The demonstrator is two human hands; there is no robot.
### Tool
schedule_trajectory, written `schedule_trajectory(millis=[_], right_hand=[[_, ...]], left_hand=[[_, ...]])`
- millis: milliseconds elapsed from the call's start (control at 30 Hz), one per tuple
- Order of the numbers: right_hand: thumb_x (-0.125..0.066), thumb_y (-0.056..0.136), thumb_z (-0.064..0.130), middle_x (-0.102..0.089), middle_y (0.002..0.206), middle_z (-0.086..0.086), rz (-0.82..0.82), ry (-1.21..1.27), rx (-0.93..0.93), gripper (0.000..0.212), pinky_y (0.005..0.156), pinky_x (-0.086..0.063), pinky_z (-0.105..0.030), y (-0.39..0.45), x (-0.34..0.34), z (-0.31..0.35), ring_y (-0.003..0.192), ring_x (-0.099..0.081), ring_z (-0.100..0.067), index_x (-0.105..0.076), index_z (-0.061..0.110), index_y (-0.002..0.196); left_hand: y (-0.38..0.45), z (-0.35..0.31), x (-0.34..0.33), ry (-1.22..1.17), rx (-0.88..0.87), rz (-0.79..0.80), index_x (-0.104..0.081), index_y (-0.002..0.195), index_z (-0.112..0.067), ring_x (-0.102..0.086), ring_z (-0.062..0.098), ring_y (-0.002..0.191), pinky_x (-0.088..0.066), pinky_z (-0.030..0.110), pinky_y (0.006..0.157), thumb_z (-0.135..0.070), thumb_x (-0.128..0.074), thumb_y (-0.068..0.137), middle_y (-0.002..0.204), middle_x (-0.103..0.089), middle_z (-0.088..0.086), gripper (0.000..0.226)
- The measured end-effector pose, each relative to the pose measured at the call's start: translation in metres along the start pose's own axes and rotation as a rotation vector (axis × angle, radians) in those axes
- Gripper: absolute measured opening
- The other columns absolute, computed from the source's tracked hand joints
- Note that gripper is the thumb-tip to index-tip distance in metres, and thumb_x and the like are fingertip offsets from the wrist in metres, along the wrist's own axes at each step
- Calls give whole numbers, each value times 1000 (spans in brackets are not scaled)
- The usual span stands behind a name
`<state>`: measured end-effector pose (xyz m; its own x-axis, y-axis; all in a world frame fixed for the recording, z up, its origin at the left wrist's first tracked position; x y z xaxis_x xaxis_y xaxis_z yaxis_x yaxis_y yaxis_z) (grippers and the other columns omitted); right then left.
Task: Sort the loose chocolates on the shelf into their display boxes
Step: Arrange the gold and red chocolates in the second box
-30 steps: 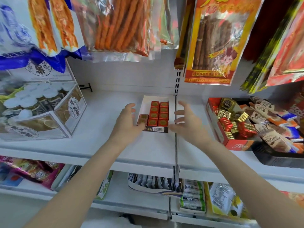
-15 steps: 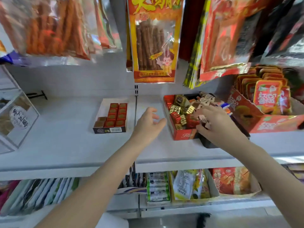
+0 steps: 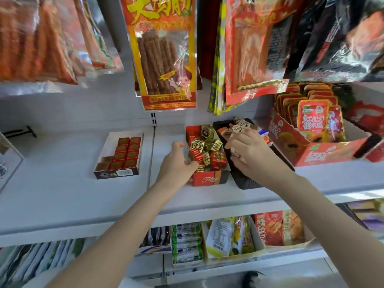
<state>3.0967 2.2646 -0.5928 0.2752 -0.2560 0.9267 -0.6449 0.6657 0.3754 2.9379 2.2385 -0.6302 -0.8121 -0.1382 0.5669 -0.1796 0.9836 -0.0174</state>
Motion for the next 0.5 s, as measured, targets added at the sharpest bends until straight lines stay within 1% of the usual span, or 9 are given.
schedule_trajectory(millis=[67, 100, 167, 200, 267, 300, 367, 433, 500], right_hand=[[-74, 69, 12, -68, 89, -11, 9, -29, 28, 22, 99, -36, -49, 0, 0, 7, 92, -63, -34, -65, 8, 89], [-76, 69, 18, -68, 89, -9, 24, -42, 45, 23, 101, -35, -49, 1, 1, 11, 94, -63, -33, -66, 10, 89], [-72, 72, 28, -68, 93, -8, 94, 8, 81, 28, 97, -41, -47, 5, 2, 27, 96, -61, -32, -67, 11, 93], [-69, 75, 33, -68, 98, -8, 125, 78, 79, 32, 94, -43, -43, 7, 3, 35, 99, -58, -30, -66, 11, 99], [-65, 79, 39, -65, 108, -2, 208, 275, 5, 39, 92, -41, -30, 11, 3, 49, 106, -51, -19, -61, 16, 110], [-65, 78, 41, -64, 109, 2, 240, 331, -2, 41, 89, -39, -25, 13, 0, 56, 105, -49, -13, -60, 18, 112], [-66, 76, 44, -64, 106, 4, 303, 382, 12, 43, 82, -38, -20, 18, -5, 72, 98, -45, -7, -59, 21, 112], [-69, 73, 46, -63, 100, 5, 355, 400, 14, 47, 80, -39, -23, 25, -11, 84, 95, -43, -7, -58, 22, 112], [-70, 72, 45, -56, 91, 7, 452, 351, 16, 52, 77, -40, -27, 32, -22, 94, 95, -42, -11, -55, 22, 115]], left_hand=[[-10, 3, 10, 47, -16, -8, -29, 127, -16, -60, 11, 62, -51, 24, 56, -15, -57, 86, 68, -54, -3, 50], [-16, 5, 16, 60, -24, -12, -30, 126, -16, -58, 9, 60, -50, 21, 55, -14, -57, 86, 65, -52, -4, 49], [-28, 10, 29, 104, -48, -26, -31, 125, -16, -51, 6, 54, -42, 12, 48, -12, -57, 85, 60, -49, -5, 48], [-34, 11, 35, 126, -60, -32, -31, 125, -16, -49, 6, 53, -41, 11, 46, -11, -58, 85, 59, -47, -5, 49], [-45, 18, 47, 151, -67, -43, -31, 125, -16, -46, 5, 52, -40, 8, 47, -11, -58, 85, 58, -45, -5, 49], [-50, 22, 52, 160, -69, -52, -31, 124, -16, -45, 5, 52, -40, 9, 47, -11, -58, 85, 59, -45, -5, 48], [-57, 28, 62, 175, -66, -64, -32, 122, -18, -47, 6, 53, -40, 14, 48, -11, -59, 84, 60, -46, -4, 46], [-62, 35, 67, 144, -43, -56, -32, 116, -21, -54, 9, 55, -50, 23, 52, -10, -58, 85, 61, -49, -3, 43], [-65, 39, 69, 103, -27, -52, -32, 113, -22, -59, 12, 57, -56, 29, 56, -9, -58, 86, 61, -50, -2, 40]])
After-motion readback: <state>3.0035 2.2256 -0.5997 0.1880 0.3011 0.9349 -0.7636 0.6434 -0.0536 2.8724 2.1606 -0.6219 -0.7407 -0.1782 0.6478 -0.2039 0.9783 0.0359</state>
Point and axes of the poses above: each hand's wrist, its own y-axis towards the middle knuckle, its own x-axis out of the back of the hand, z = x × y, the point moved 6 cm from there along y, towards the middle knuckle
